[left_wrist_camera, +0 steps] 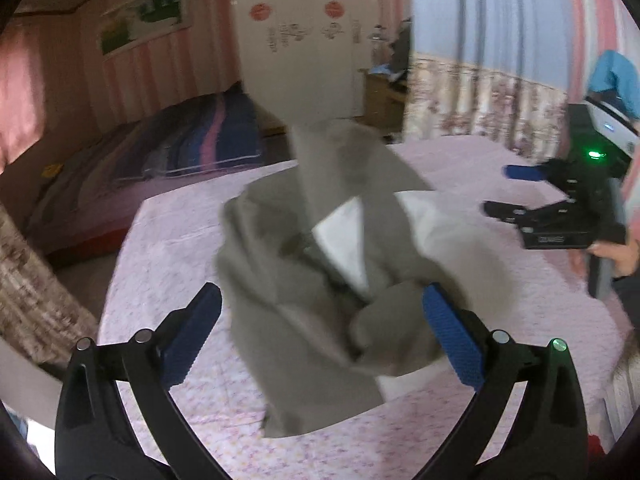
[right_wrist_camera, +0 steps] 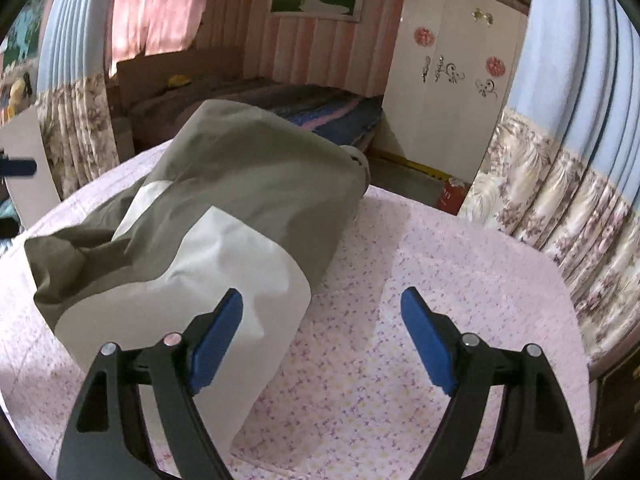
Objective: Fold large clothes
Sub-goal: 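Lift the jacket side with the left gripper and fold it over the body, then lay the folded olive side down with the left gripper and release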
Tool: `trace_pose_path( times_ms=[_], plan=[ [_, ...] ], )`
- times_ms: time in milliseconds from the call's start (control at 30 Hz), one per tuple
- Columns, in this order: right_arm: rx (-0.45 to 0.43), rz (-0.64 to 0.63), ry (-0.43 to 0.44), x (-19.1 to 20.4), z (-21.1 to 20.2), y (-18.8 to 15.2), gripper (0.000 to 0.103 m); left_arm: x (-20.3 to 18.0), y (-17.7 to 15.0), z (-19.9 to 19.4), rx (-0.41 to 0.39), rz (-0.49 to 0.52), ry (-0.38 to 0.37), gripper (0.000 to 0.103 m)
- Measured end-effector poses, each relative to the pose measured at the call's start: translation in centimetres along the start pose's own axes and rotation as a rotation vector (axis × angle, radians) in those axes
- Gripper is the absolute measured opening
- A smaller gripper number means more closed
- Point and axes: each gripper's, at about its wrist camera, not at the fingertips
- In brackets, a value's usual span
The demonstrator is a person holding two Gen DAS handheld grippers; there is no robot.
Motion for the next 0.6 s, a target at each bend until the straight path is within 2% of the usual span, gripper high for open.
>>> trace_pose_path(
  times_ms=[67, 167, 233, 300, 333, 400, 500, 600],
  plan=[
    [-0.001, 0.014, 0.001, -0.1, -0.4, -0.2, 0.082, -1.0, 0.2, 1.2, 0.03, 0.008, -0.043, 0.1],
    [0.01, 0.03, 0.017, 0.0, -0.3, -0.7, 0.082, -2.5, -0.9, 4.9, 0.12, 0.034, -0.086, 0.099],
    [0.025, 0.047, 0.032, 0.1, 0.2, -1.3, 0.082, -2.6, -2.0, 7.5, 0.182, 0.024, -0.102, 0.086],
    [0.037, 0.068, 0.048, 0.2, 0.6, -1.7, 0.082, -1.5, -3.3, 10.0, 0.266, -0.044, -0.154, 0.04],
    [0.047, 0.074, 0.057, 0.5, 0.9, -1.9, 0.082, -0.9, -3.8, 10.8, 0.296, -0.081, -0.174, 0.039],
    [0.052, 0.071, 0.068, 1.0, 1.4, -2.2, 0.082, 0.1, -4.3, 11.2, 0.296, -0.125, -0.203, 0.023],
    [0.032, 0.079, 0.079, 1.6, 1.5, -1.9, 0.082, 1.1, -4.1, 9.9, 0.258, -0.159, -0.191, 0.016],
    [-0.002, 0.072, 0.103, 2.8, 1.1, -1.0, 0.082, 1.0, -3.7, 7.7, 0.195, -0.103, -0.119, 0.013]
  ],
)
Point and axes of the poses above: each gripper's, at about its wrist camera, not at the fingertips, and z roughly the way its jaws point, x to its left, y to its top, and after that the axes turned 10 degrees about -x, right-handed
